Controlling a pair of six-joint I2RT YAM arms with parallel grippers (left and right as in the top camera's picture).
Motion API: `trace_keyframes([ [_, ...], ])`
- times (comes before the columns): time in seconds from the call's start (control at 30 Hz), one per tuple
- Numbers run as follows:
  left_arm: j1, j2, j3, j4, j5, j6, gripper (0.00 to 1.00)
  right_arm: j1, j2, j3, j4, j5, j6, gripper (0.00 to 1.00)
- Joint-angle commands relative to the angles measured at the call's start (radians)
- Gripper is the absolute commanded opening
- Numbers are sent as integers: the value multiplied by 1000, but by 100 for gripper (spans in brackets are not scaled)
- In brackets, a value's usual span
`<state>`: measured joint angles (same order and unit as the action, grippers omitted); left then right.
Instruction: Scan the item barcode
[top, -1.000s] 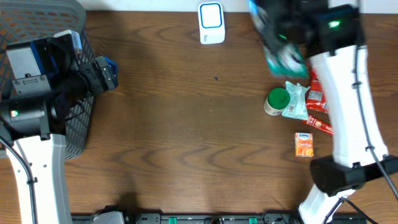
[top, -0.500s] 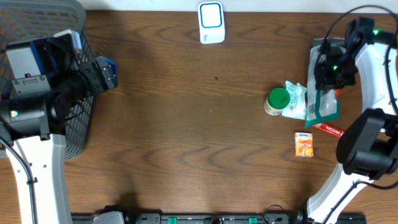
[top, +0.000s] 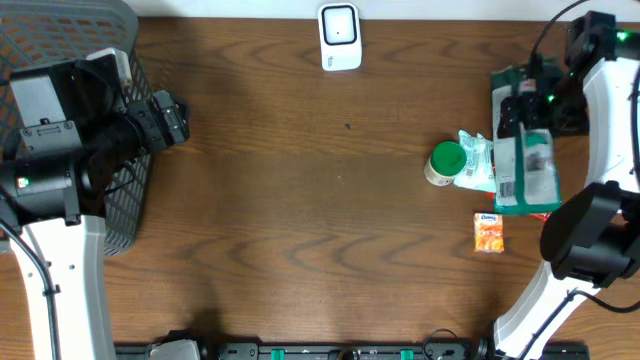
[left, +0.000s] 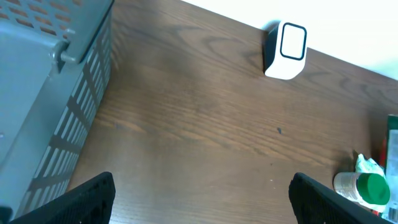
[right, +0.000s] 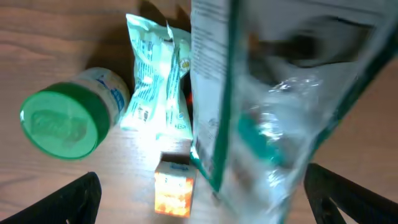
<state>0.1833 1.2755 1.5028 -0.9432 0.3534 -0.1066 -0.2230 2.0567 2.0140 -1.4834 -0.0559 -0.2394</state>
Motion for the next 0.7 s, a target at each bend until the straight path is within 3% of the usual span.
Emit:
trace_keyframes([
  [0.0,5,-2,18,-3,1,9,90,19,-11,71,-26,-3,99,99],
  [0.67,5,-2,18,-3,1,9,90,21,-10,74,-28,-2,127,99],
])
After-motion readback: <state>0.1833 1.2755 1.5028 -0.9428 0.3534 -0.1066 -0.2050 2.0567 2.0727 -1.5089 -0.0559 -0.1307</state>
